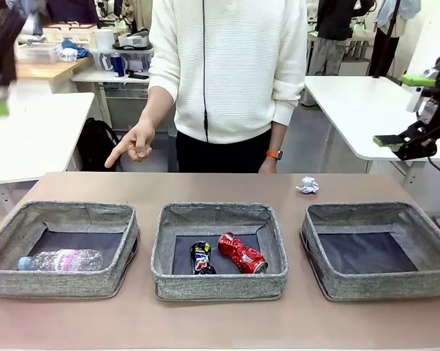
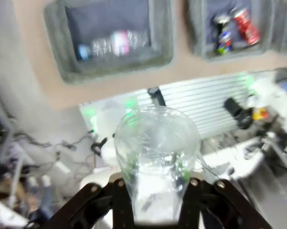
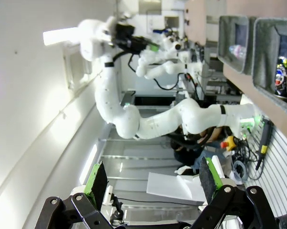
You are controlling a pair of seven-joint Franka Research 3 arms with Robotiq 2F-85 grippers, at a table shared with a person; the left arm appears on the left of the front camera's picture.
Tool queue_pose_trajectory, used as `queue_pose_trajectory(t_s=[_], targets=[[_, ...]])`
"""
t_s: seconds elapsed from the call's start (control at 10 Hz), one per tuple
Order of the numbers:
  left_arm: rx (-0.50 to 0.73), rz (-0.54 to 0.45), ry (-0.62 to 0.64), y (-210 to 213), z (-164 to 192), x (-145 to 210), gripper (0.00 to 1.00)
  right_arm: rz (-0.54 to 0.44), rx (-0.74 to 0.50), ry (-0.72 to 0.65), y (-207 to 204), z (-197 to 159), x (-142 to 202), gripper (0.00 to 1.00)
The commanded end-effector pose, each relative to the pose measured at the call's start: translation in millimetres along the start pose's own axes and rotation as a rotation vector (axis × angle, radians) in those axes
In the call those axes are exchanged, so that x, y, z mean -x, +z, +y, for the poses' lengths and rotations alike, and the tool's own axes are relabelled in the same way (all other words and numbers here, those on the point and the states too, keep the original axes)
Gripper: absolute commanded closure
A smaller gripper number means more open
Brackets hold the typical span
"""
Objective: Sort the waste into the appropriate baskets.
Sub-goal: Place the picked waste into the Fabric basket indicated by the person.
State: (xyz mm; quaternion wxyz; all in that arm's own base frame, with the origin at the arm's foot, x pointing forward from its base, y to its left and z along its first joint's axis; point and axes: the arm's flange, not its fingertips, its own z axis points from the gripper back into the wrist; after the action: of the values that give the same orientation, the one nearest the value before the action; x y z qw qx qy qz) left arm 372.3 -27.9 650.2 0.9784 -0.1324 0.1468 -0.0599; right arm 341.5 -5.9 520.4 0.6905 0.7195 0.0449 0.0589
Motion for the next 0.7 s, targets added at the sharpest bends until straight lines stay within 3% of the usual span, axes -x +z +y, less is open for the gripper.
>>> queue_pose_trajectory(t_s=[0.0, 0.1, 0.2, 0.3, 0.6], targets=[[0.086, -0.009, 0.006, -146.5, 56.6, 36.8, 0.63, 0.009, -0.005, 0.007, -0.7, 3.2, 0.4, 0.0], [0.104, -0.021, -0.011, -149.8, 54.0, 25.7, 0.63, 0.009, -0.005, 0.007, -0.7, 3.2, 0.4, 0.0], [0.066, -0.14, 0.136, -146.7, 39.5, 0.9, 0.63, 0.009, -0.005, 0.007, -0.7, 3.2, 0.4, 0.0], [0.071, 0.034, 0.018, -94.0, 48.6, 14.8, 0.63, 0.009, -0.005, 0.007, -0.7, 3.2, 0.4, 0.0], [0.071, 0.034, 0.018, -94.0, 48.6, 14.8, 0.63, 0.009, -0.005, 0.007, -0.7, 3.2, 0.4, 0.0]])
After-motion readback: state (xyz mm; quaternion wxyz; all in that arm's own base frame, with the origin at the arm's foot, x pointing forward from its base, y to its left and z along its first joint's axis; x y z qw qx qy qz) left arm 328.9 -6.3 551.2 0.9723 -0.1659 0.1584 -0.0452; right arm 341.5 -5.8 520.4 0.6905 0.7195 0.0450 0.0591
